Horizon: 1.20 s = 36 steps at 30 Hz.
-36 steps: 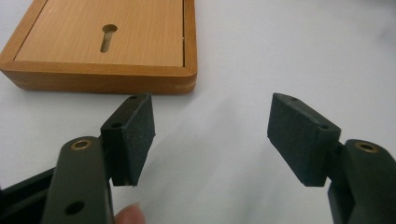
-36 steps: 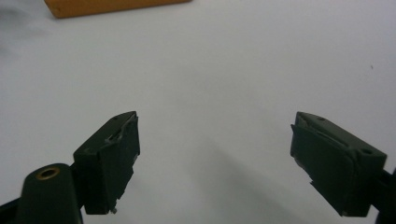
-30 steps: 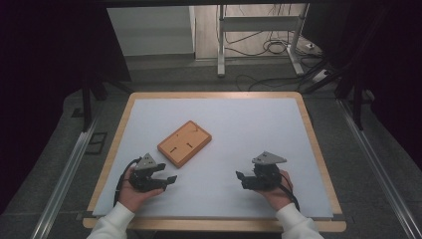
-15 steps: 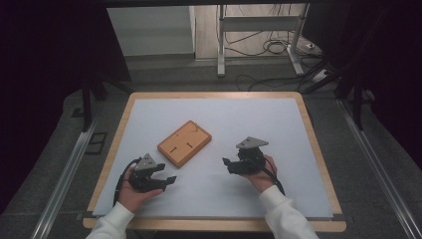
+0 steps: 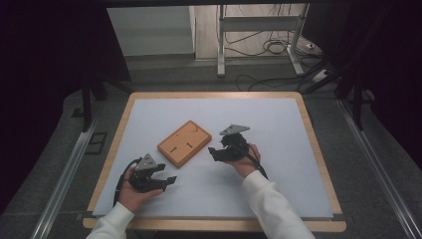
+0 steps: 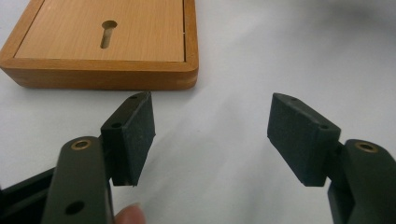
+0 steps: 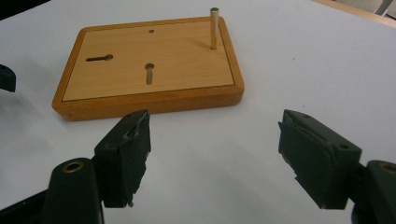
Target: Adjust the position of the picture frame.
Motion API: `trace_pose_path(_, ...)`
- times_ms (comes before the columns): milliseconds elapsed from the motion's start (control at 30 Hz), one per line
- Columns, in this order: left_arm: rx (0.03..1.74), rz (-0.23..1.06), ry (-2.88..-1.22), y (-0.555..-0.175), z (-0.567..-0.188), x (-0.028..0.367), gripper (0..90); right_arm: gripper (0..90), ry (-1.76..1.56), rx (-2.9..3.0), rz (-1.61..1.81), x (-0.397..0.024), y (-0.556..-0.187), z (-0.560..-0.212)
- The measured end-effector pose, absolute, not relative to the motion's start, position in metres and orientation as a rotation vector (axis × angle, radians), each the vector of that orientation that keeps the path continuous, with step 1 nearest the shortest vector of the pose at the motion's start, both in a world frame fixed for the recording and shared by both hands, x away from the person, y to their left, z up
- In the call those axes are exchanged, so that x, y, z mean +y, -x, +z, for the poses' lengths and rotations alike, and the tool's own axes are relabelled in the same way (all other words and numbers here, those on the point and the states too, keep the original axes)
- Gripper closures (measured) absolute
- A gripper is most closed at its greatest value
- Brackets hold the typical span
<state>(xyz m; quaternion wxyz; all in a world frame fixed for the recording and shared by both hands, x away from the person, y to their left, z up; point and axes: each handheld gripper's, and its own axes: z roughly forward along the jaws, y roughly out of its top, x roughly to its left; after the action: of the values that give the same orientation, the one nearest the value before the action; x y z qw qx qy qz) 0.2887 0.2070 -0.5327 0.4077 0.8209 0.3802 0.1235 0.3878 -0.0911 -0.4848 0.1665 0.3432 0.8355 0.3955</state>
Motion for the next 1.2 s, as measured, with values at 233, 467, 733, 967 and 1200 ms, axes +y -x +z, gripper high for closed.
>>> trace_pose_path(233,0.968,0.333,-2.051,-0.289,-0.531,0.21,32.0,27.1,-0.965,2.407,1.129,-0.07,-0.401,-0.495)
trace_pose_path(467,0.966,0.324,-2.059,-0.289,-0.532,0.21,31.9,29.4,-0.958,2.404,1.125,-0.056,-0.414,-0.498)
trace_pose_path(733,0.967,0.317,-2.054,-0.289,-0.532,0.21,31.9,33.0,-0.955,2.399,1.118,-0.047,-0.428,-0.503)
trace_pose_path(967,0.965,0.314,-2.059,-0.29,-0.533,0.209,31.9,39.0,-0.953,2.402,1.128,-0.039,-0.441,-0.507)
trace_pose_path(1200,0.959,0.312,-2.061,-0.29,-0.533,0.21,31.8,46.2,-0.953,2.392,1.139,-0.029,-0.457,-0.51)
